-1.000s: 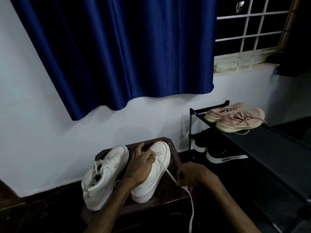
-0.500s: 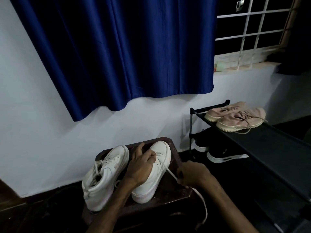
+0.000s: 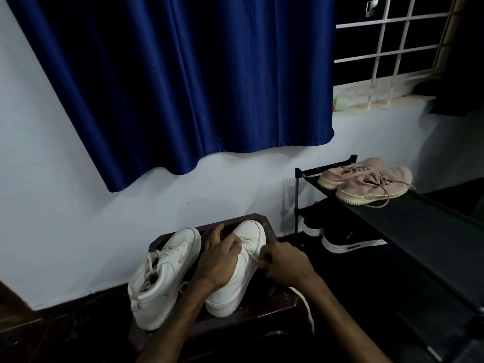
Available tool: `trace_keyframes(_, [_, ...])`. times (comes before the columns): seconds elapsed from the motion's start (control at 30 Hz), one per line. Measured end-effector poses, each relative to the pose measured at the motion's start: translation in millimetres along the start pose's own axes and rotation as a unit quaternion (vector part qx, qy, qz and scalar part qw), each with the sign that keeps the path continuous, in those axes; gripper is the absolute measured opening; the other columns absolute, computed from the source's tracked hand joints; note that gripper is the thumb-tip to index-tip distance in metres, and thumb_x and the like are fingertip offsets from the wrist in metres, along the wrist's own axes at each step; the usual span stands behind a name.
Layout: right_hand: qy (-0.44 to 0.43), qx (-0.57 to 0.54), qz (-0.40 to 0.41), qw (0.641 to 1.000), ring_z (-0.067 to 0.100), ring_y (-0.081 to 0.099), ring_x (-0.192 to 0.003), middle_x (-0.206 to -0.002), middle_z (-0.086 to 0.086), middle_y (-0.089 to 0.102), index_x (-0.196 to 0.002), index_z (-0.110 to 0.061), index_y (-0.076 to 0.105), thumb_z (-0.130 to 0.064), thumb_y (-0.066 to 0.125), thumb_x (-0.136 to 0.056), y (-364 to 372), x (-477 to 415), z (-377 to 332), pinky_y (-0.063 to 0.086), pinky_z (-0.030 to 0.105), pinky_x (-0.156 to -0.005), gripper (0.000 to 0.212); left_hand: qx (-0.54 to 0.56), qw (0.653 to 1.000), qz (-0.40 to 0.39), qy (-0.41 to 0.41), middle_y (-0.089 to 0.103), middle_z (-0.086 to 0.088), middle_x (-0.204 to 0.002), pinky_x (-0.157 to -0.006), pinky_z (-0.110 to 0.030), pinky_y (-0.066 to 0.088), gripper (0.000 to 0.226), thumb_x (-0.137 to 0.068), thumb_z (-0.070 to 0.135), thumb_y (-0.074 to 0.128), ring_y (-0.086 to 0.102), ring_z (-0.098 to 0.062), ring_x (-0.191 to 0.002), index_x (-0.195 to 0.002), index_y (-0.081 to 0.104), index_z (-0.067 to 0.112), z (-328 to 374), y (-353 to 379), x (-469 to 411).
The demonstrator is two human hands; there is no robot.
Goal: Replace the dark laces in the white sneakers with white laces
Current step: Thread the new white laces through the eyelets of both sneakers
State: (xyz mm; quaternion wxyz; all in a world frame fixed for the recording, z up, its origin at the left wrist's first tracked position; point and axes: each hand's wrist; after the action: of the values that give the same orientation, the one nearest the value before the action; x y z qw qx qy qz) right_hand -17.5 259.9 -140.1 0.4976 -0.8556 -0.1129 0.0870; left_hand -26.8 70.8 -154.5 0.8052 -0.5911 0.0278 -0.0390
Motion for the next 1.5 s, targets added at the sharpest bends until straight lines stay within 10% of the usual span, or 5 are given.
trace_keyframes(0.33, [0.049,-0.042,-0.034,0.997,0.03,0.065,-0.095,-0.099,0.008,0.07,-0.092,-0.015,0.062,-0.029,0.051,-0.091,17.1,-4.6,-8.0,0.051,0.035,-0.078,0.018,0.574,0.787,0.058,-0.219,0.068,-0.003,-0.083,-0.055,-0.024,0.053,0.019,-0.102,0.007,0.04,0.066,-0.013,-0.069,-0.105,0.058,0.008,22.6,-34.3,28.5])
trace_keyframes(0.83, [0.101,0.043,0.017,0.994,0.04,0.059,-0.108,-0.118,0.017,0.063,-0.115,-0.007,0.054,-0.023,0.044,-0.092,5.9,-6.3,-12.5,0.048,0.042,-0.088,0.03,0.181,0.966,0.142,-0.116,0.056,-0.009,-0.105,-0.077,-0.032,0.039,0.015,-0.097,0.024,0.053,0.057,-0.028,-0.095,-0.092,0.055,0.01,23.1,2.0,41.5])
trace_keyframes(1.0, [0.109,-0.132,-0.011,0.985,0.025,0.064,-0.071,-0.083,0.015,0.068,-0.089,-0.003,0.066,-0.023,0.055,-0.092,-31.4,-14.8,-7.7,0.049,0.035,-0.066,0.023,0.484,0.847,0.011,-0.218,0.067,-0.01,-0.093,-0.077,-0.036,0.046,0.026,-0.1,0.021,0.042,0.063,-0.027,-0.092,-0.083,0.06,0.013,26.2,-54.7,35.7])
trace_keyframes(1.17, [0.079,-0.557,-0.042,0.826,0.009,0.054,-0.057,-0.077,0.003,0.06,-0.106,-0.008,0.064,-0.013,0.053,-0.096,-117.4,-14.1,-35.2,0.052,0.029,-0.062,0.015,0.683,0.695,0.046,-0.222,0.063,0.002,-0.083,-0.089,-0.043,0.043,0.035,-0.102,0.032,0.043,0.059,-0.015,-0.08,-0.07,0.052,0.021,18.0,-131.2,29.6])
trace_keyframes(1.5, [-0.095,-0.764,0.02,0.637,0.016,0.063,-0.104,-0.122,0.002,0.066,-0.123,-0.018,0.06,0.007,0.051,-0.09,-193.1,-5.4,-90.0,0.05,0.049,-0.097,0.042,0.486,0.837,0.239,-0.079,0.06,-0.005,-0.091,-0.073,-0.033,0.042,0.024,-0.099,0.019,0.051,0.051,-0.014,-0.076,-0.079,0.064,0.014,-6.0,-175.3,34.9])
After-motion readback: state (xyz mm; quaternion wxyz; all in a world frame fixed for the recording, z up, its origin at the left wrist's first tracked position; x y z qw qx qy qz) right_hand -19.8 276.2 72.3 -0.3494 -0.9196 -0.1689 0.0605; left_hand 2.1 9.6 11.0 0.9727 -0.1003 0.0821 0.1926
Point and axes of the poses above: each hand's wrist, its own x-axis away from the middle knuckle, its own y-axis out of the palm, z = x × y
